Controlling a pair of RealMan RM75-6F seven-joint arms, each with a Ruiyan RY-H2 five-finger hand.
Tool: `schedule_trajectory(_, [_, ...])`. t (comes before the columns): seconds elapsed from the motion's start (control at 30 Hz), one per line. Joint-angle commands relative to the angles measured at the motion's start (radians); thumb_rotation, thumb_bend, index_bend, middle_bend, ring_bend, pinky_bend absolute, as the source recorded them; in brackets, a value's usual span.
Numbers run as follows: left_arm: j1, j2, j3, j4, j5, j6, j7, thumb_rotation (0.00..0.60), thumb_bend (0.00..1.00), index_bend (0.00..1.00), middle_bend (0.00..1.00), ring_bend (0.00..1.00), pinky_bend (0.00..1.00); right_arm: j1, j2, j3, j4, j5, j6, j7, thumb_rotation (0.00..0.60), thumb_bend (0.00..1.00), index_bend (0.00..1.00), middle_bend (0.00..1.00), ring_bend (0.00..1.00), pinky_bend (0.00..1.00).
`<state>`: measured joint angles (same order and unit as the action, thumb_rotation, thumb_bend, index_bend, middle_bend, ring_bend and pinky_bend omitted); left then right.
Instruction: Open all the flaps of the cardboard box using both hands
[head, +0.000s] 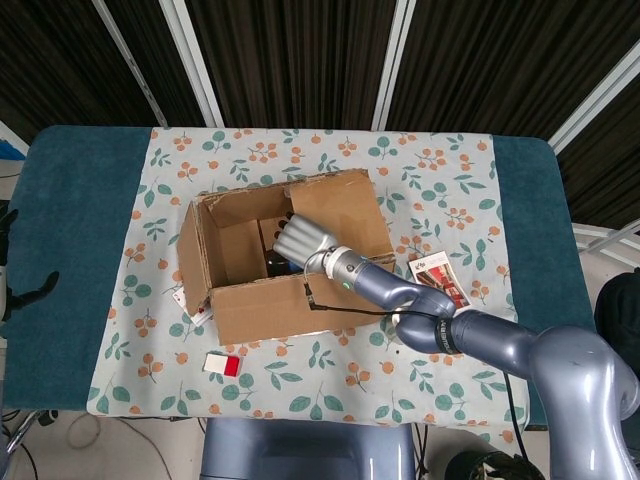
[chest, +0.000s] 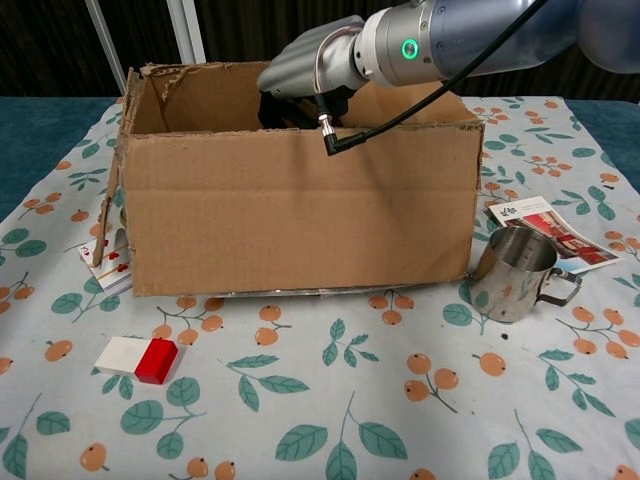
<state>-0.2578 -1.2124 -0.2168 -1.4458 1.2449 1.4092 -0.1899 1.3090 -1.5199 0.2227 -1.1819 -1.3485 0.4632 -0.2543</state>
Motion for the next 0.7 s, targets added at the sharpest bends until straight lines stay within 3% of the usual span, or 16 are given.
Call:
schedule_trajectory(0.03, [0.001, 0.000, -0.003, 0.000, -0.001, -0.002, -0.003, 0.600, 0.22, 0.00, 0.00, 0.00, 0.00, -0.003, 0.004, -0.009, -0.006, 0.024, -0.001, -0.019, 0.600, 0.99, 0.49, 0.38, 0.28, 0.27])
schedule_trajectory(0.3, [0.003, 0.000, -0.004, -0.003, 0.010, -0.004, -0.006, 0.600, 0.23, 0.00, 0.00, 0.00, 0.00, 0.002, 0.013, -0.009, -0.059, 0.058, 0.020, -0.056, 0.600, 0.99, 0.49, 0.38, 0.28, 0.27])
schedule_trajectory(0.7, [0.005, 0.003, -0.009, 0.002, 0.014, -0.015, -0.018, 0.600, 0.23, 0.00, 0.00, 0.00, 0.00, 0.031, 0.014, -0.052, -0.047, 0.127, 0.001, -0.171, 0.600, 0.99, 0.50, 0.39, 0.28, 0.27])
